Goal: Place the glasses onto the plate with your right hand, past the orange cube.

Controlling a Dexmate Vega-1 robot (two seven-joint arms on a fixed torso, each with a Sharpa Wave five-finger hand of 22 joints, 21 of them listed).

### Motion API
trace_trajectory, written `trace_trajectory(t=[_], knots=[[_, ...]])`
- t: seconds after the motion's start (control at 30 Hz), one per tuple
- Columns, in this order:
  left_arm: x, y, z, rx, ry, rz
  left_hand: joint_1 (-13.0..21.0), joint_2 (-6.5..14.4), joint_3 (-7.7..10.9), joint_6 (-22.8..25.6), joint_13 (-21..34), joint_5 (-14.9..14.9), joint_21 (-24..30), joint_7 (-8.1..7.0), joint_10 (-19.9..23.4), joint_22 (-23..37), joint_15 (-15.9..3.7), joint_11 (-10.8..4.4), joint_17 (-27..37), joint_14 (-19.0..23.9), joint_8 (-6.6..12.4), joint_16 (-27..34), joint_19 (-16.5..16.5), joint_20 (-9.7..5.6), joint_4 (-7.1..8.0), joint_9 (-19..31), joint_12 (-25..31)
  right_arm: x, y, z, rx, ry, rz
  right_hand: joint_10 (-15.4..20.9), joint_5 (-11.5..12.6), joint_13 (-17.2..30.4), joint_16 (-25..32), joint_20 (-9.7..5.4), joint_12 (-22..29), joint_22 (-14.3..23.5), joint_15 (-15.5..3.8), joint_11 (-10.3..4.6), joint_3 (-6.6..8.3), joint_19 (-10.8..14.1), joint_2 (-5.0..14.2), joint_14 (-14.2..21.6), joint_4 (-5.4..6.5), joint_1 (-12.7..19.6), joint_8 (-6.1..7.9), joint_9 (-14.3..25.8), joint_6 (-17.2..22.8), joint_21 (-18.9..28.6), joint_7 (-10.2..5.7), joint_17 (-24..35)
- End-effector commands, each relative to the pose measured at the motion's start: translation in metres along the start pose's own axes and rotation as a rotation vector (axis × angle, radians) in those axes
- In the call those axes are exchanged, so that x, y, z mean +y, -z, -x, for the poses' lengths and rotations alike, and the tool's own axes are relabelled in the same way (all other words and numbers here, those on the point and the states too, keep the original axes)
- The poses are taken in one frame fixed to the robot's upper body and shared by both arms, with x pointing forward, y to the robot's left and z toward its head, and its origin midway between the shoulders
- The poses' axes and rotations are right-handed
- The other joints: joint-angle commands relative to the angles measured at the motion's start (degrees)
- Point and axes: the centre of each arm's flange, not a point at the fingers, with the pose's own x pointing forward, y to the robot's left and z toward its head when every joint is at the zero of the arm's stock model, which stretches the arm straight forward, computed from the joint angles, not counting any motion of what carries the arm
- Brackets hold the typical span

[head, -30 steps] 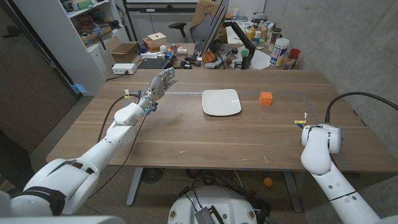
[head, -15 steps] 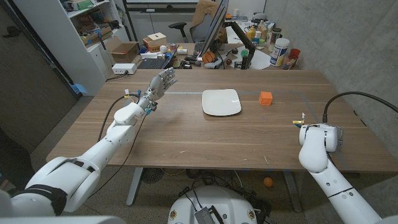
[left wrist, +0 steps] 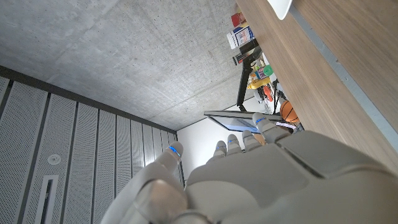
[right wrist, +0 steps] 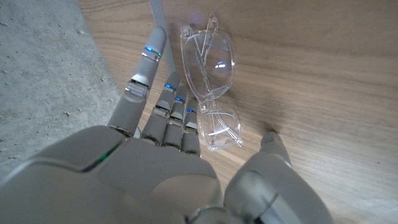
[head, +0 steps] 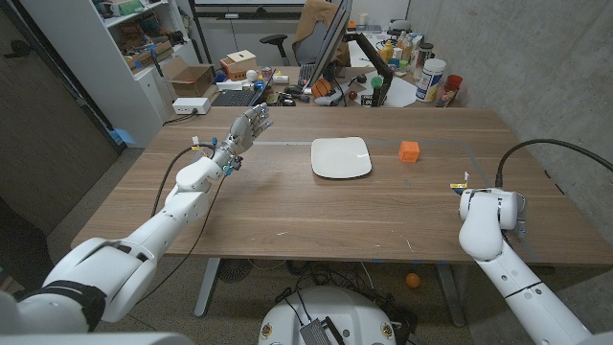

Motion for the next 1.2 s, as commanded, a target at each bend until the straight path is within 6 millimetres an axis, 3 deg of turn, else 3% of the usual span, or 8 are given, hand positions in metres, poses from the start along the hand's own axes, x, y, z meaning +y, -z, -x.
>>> trace_trajectory(t=[0.03,0.2,0.47,0.67,0.73,0.93,1.07,1.2], knots=[[-0.0015,0.0,-0.0033,0.0,0.004,-0.002,0.29,6.33,-0.14,-0.05,0.22,0.28,0.28,0.32,-0.7,0.13,0.24,0.22,0.21,-1.11,0.19,0.05,-0.22,0.09,-0.26,0.24,0.5,-0.0026,-0.0031,-0.0034,-0.01,0.016,-0.001,7.48,1.42,1.25,3.94,-4.14,3.38,0.43,-4.73,-0.22,-0.64,6.52,0.95,10.61,-0.24,2.59,1.76,0.33,7.56,1.91,-0.58,1.71],[-0.0015,0.0001,-0.0042,0.0,0.003,-0.001,0.29,6.34,-0.14,-0.03,0.22,0.28,0.28,0.29,-0.71,0.13,0.28,0.24,0.21,-1.12,0.19,0.04,-0.23,0.13,-0.26,0.24,0.5,-0.0041,-0.0044,-0.0039,-0.024,0.027,-0.009,13.76,3.15,2.55,6.93,-7.56,7.14,2.39,-7.29,-1.63,1.38,8.3,4.39,18.07,-2.26,9.67,2.36,0.35,13.03,3.9,-1.71,4.46],[-0.0014,0.0012,-0.0051,0.0,0.0,0.003,0.28,6.32,-0.17,0.0,0.22,0.29,0.28,0.28,-0.67,0.13,0.32,0.25,0.21,-1.1,0.21,0.05,-0.24,0.26,-0.25,0.24,0.51,-0.0068,-0.0061,-0.0051,-0.035,0.022,-0.01,10.7,4.31,4.23,10.44,-11.4,7.16,7.31,-8.54,-3.94,3.33,7.8,7.09,18.67,-4.48,22.14,0.04,0.43,12.05,8.42,-3.78,11.9],[-0.0012,0.0006,-0.0063,-0.003,0.0,0.003,0.27,6.31,-0.19,0.07,0.22,0.29,0.28,0.34,-0.65,0.13,0.33,0.22,0.21,-1.1,0.23,0.06,-0.25,0.3,-0.24,0.24,0.52,-0.0075,-0.0076,-0.0072,-0.038,-0.002,0.001,8.35,4.77,5.95,13.54,-13.51,6.25,13.48,-9.26,-5.91,5.39,4.6,8.58,18.32,-5.08,37.11,-1.32,0.9,10.35,13.38,-5.28,19.1],[-0.0014,0.0007,-0.0068,-0.002,0.001,0.002,0.26,6.3,-0.2,0.11,0.22,0.29,0.28,0.31,-0.66,0.13,0.34,0.2,0.21,-1.1,0.25,0.06,-0.24,0.31,-0.23,0.24,0.52,-0.0071,-0.0084,-0.0078,-0.042,-0.006,0.002,9.45,4.36,6.71,15.42,-14.16,6.74,15.5,-9.27,-5.79,5.94,4.14,9.5,19.25,-4.94,42.01,-1.45,1.21,10.2,15.31,-5.43,21.92],[-0.0018,0.0017,-0.0081,0.0,0.004,0.004,0.24,6.28,-0.23,0.11,0.22,0.29,0.28,0.33,-0.68,0.14,0.33,0.27,0.22,-1.11,0.24,0.05,-0.25,0.33,-0.22,0.24,0.51,-0.0063,-0.0086,-0.008,-0.048,0.007,-0.004,15.16,-1.69,16.65,26.69,-14.96,15.37,19.1,-9.33,-6.69,3.15,3.84,13.34,22.18,-2.9,56.67,-1.12,4.79,14.61,23.93,-5.02,43.37],[-0.0017,0.0019,-0.0088,0.001,0.005,0.004,0.22,6.26,-0.25,0.09,0.22,0.29,0.27,0.29,-0.7,0.14,0.32,0.29,0.22,-1.12,0.23,0.05,-0.27,0.31,-0.21,0.25,0.5,-0.007,-0.0079,-0.007,-0.056,0.022,-0.015,15.09,-3.94,24.56,26.02,-14.95,22.54,19.36,-9.2,-7.85,2.11,3.42,14.31,23.45,-2.01,58.61,0.84,8.09,19.81,27.22,-4.93,49.28],[-0.0017,0.0028,-0.0095,0.004,0.007,0.005,0.21,6.25,-0.27,0.05,0.22,0.29,0.27,0.28,-0.69,0.14,0.31,0.25,0.22,-1.13,0.21,0.05,-0.27,0.33,-0.21,0.25,0.51,-0.0082,-0.008,-0.0037,-0.068,0.055,-0.024,14.58,-4.61,27.67,24.78,-14.95,25.22,19.0,-9.06,-7.81,1.36,3.19,14.47,23.73,-1.1,58.08,0.97,9.41,19.85,28.13,-4.74,50.0]])
